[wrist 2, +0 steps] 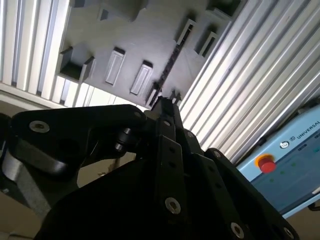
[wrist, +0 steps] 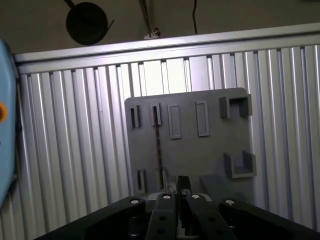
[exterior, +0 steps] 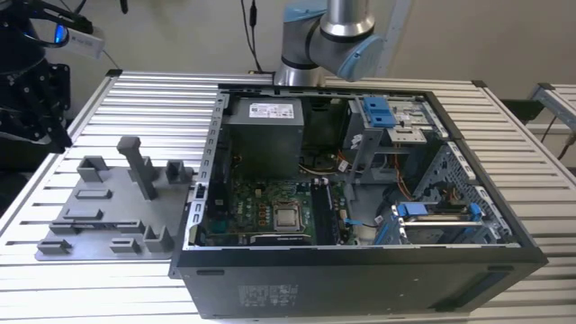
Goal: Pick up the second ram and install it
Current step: 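Pick up the second ram and move it above second insertion slot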
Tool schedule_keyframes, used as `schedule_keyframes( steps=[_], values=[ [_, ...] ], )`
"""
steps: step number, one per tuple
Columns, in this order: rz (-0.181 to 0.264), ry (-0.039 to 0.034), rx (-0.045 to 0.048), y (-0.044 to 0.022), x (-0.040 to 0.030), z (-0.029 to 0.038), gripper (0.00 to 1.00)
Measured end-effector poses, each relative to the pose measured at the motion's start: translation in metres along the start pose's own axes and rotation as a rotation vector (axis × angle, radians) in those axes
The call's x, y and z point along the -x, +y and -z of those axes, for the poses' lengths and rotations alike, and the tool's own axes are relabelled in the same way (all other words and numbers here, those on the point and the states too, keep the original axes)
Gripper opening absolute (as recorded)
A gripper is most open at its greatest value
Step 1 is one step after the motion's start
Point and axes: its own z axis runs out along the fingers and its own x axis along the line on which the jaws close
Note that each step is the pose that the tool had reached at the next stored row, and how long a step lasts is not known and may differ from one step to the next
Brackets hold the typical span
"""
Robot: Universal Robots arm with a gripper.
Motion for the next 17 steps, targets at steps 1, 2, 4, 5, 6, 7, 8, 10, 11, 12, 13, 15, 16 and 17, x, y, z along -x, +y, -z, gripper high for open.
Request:
schedule_keyframes(
  steps=[1,2,4,5,6,7,8,10,11,12,13,15,16,17],
  values=[
    [0.000,-0.0009,0.0000,0.0000,0.0000,0.0000,0.24],
    [0.000,-0.0017,0.0001,0.0000,0.0000,0.0000,0.24],
    [0.000,-0.0032,0.0002,0.0000,0.0000,0.0000,0.36],
    [0.000,-0.0042,0.0002,0.0000,0.0000,0.0000,0.36],
    [0.000,-0.0050,0.0003,0.0000,0.0000,0.0000,0.42],
    [0.000,-0.0058,0.0003,0.0000,0.0000,0.0000,0.42],
    [0.000,-0.0066,0.0003,0.0000,0.0000,0.0000,0.48],
    [0.000,-0.0082,0.0005,0.0000,0.0000,0.0000,0.48],
    [0.000,-0.0091,0.0004,0.0000,0.0000,0.0000,0.48],
    [0.000,-0.0099,0.0005,0.0000,0.0000,0.0000,0.48],
    [0.000,-0.0107,0.0006,0.0000,0.0000,0.0000,0.48],
    [0.000,-0.0108,0.0006,0.0000,0.0000,0.0000,0.48],
    [0.000,-0.0108,0.0006,0.0000,0.0000,-0.0002,0.48],
    [0.000,-0.0109,0.0005,0.0000,0.0000,-0.0006,0.48]
  ],
)
